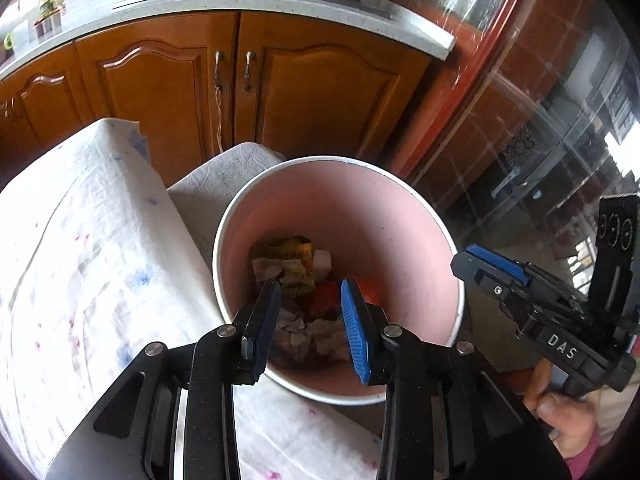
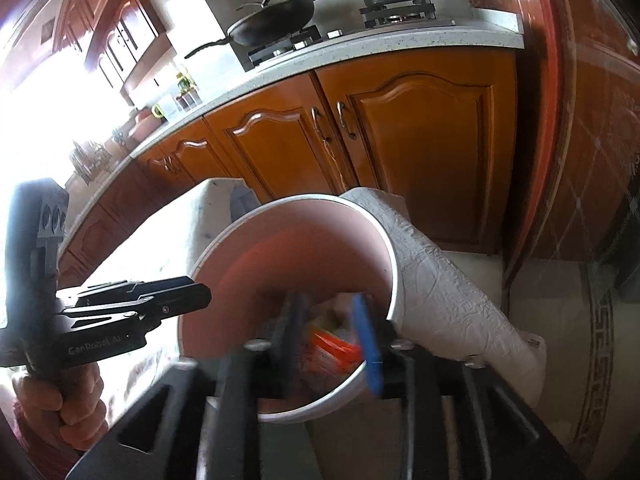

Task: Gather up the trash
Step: 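Open both tools to drop the pouch and packet into the bin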

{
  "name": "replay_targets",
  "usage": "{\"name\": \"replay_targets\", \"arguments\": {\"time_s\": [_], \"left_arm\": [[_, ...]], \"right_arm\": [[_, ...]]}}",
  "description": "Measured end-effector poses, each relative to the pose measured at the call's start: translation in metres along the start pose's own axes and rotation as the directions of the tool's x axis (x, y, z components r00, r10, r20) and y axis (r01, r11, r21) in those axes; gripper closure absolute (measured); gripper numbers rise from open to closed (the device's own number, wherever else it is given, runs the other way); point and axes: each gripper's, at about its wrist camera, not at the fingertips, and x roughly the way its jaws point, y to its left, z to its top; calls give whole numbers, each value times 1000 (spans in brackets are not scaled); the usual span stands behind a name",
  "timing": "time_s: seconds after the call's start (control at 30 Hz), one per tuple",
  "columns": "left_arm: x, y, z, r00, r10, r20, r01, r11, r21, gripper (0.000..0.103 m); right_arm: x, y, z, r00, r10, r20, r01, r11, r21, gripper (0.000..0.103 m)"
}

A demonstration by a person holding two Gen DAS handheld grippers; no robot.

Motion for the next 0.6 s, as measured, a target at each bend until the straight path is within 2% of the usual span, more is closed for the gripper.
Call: {"name": "replay_targets", "arguments": {"time_s": [0.1,0.2,0.27,0.3,0.33,0.37,0.47,0.6], "left_arm": [[-11,6,-9,1000,0,25,0,1000,-29,62],[-24,14,-20,999,-2,49,6,998,-68,55],[-34,20,-29,998,-6,65,12,996,-93,52],[-38,21,-33,997,-5,74,12,995,-100,47],[-43,23,-38,996,2,86,7,994,-107,44],[-51,25,-45,994,16,105,-4,993,-115,38],[-66,30,-61,990,38,139,-19,991,-136,31],[-85,42,-83,984,44,170,-17,987,-160,30]], "right_arm": [[-6,1,-2,1000,8,16,-8,1000,9,65],[-12,4,-4,999,21,34,-22,1000,16,58],[-17,6,-6,999,27,46,-28,999,20,45],[-19,8,-8,998,35,53,-36,999,23,40],[-22,10,-10,997,47,61,-48,999,24,28],[-25,12,-12,996,57,73,-59,998,22,21],[-33,19,-18,993,66,99,-68,998,16,20],[-40,31,-29,988,98,116,-101,995,16,18]]}}
